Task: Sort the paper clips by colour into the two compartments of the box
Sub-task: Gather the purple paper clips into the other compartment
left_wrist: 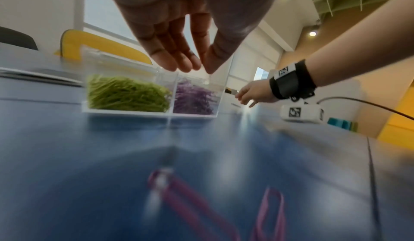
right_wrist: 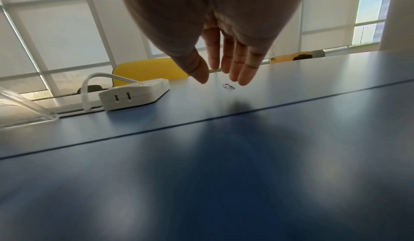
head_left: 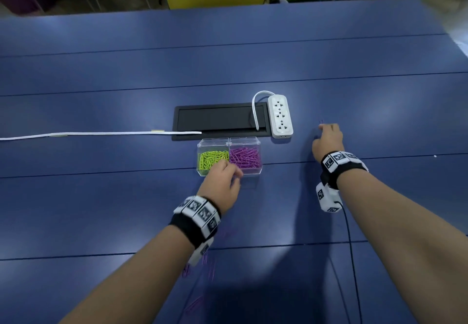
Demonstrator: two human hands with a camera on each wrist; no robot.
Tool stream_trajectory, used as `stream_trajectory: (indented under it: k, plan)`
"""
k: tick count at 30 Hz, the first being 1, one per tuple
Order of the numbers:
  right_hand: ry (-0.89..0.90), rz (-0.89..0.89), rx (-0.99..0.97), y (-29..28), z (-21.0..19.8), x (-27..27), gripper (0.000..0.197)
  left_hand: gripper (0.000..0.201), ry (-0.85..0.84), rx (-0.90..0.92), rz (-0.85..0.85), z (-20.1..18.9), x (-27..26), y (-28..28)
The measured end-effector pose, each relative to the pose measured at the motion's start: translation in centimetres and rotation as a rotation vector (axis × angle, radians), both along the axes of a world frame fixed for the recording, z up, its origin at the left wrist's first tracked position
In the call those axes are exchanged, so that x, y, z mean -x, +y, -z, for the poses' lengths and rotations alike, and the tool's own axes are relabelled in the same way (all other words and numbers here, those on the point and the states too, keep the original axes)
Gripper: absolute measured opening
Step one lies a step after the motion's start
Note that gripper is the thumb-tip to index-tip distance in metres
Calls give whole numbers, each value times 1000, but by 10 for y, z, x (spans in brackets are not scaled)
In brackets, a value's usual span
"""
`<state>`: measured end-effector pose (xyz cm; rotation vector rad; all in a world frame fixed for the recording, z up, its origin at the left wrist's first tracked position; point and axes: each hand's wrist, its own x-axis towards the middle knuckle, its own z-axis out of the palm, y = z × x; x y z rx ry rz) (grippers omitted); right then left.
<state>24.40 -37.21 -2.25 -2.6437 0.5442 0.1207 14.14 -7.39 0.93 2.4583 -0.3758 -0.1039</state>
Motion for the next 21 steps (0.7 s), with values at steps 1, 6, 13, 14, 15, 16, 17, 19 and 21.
stream_trajectory:
  k: [1, 6, 13, 14, 15, 16, 17, 19, 21]
  plan:
    - [-1, -8, 18, -1, 2, -5, 46, 13, 29, 5, 19, 6, 8, 8]
    - [68, -129, 153, -8, 17, -18, 41, 22, 189, -36, 45, 28, 36, 41]
    - [125, -150, 184, 0, 13, 3, 22, 32, 360, -161, 98, 26, 52, 62]
    - [139, -136, 163, 3, 11, 8, 21, 33, 369, -167, 104, 27, 54, 62]
    - [133, -113, 127, 7, 9, 16, 20, 34, 378, -174, 109, 27, 56, 63]
    - [108, -87, 82, 11, 8, 24, 19, 35, 391, -188, 109, 26, 57, 63]
    - [70, -57, 29, 16, 6, 33, 18, 35, 403, -207, 107, 25, 58, 63]
    - [14, 7, -74, 23, 4, 54, 22, 39, 417, -236, 110, 24, 61, 64]
    - [44, 47, -113, 31, 1, 77, 27, 44, 418, -286, 134, 25, 63, 62]
